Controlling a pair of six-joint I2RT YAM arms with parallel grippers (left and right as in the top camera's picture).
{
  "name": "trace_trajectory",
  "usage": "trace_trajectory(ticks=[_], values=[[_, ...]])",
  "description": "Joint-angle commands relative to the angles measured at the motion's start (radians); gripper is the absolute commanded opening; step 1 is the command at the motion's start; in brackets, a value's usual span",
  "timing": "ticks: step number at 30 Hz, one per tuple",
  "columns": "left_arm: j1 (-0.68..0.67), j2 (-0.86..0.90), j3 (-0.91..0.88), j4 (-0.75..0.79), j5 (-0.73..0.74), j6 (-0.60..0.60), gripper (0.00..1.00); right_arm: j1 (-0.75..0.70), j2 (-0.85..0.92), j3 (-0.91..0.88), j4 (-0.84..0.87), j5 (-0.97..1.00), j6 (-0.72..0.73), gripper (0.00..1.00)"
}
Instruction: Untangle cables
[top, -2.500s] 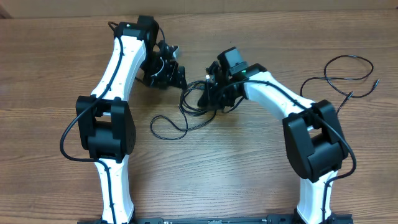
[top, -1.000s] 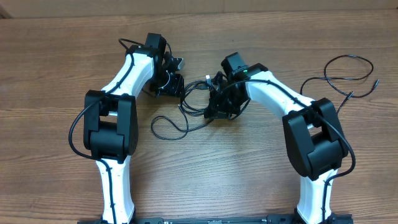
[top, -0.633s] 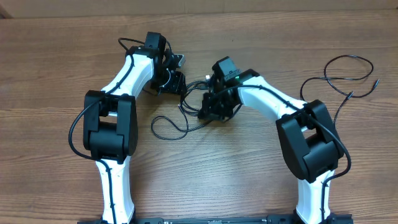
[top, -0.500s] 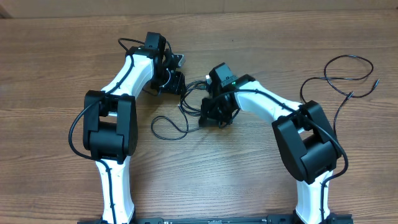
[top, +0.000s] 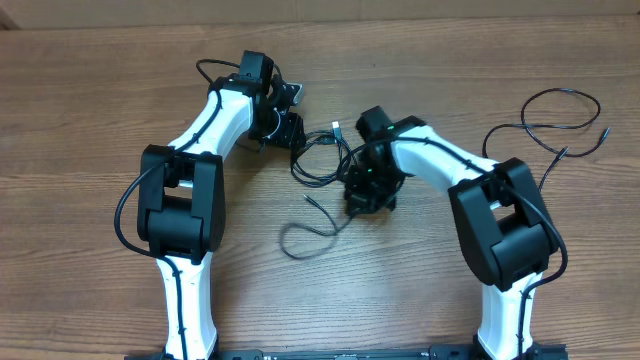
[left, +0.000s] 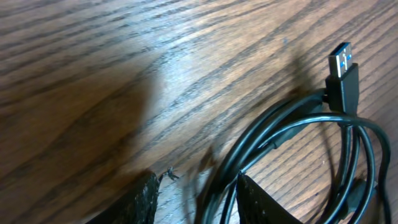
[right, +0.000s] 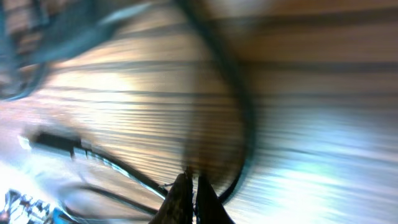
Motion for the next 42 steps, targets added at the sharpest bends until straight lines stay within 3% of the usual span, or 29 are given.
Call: trace_trajectory(ticks=[1, 10, 16, 27, 28, 30, 31, 36, 42], values=[[-0.01, 0.022, -0.032, -0.005, -0.007, -0.01, 0.43, -0.054, 0.003, 0.034, -0.059, 0.183, -0.047, 0.04], [-0.01, 0.022, -0.032, -0.017, -0.034, -0.056, 0.34, -0.101, 0.003, 0.26, -0.214, 0.167, -0.211, 0.13], [-0.012, 0.022, -0.032, -0.049, -0.021, -0.064, 0.33, -0.08, 0.003, 0.338, -0.156, 0.061, -0.222, 0.21], [-0.05, 0.023, -0.032, -0.164, 0.04, -0.084, 0.33, -0.006, 0.003, 0.336, -0.061, 0.052, -0.219, 0.27], [-0.055, 0.023, -0.032, -0.174, 0.069, -0.078, 0.32, -0.005, 0.003, 0.336, -0.061, 0.053, -0.219, 0.27], [-0.061, 0.021, -0.029, -0.193, 0.09, -0.058, 0.19, -0.005, 0.003, 0.336, -0.064, 0.061, -0.219, 0.27], [-0.06, 0.018, -0.025, -0.2, 0.08, -0.057, 0.18, -0.005, 0.003, 0.336, -0.065, 0.064, -0.219, 0.27], [-0.045, 0.007, 0.061, -0.263, 0.066, -0.077, 0.31, -0.006, 0.003, 0.336, -0.05, 0.07, -0.219, 0.27], [-0.056, 0.01, 0.105, -0.268, -0.059, -0.092, 0.45, -0.005, 0.003, 0.335, -0.05, 0.071, -0.198, 0.28]])
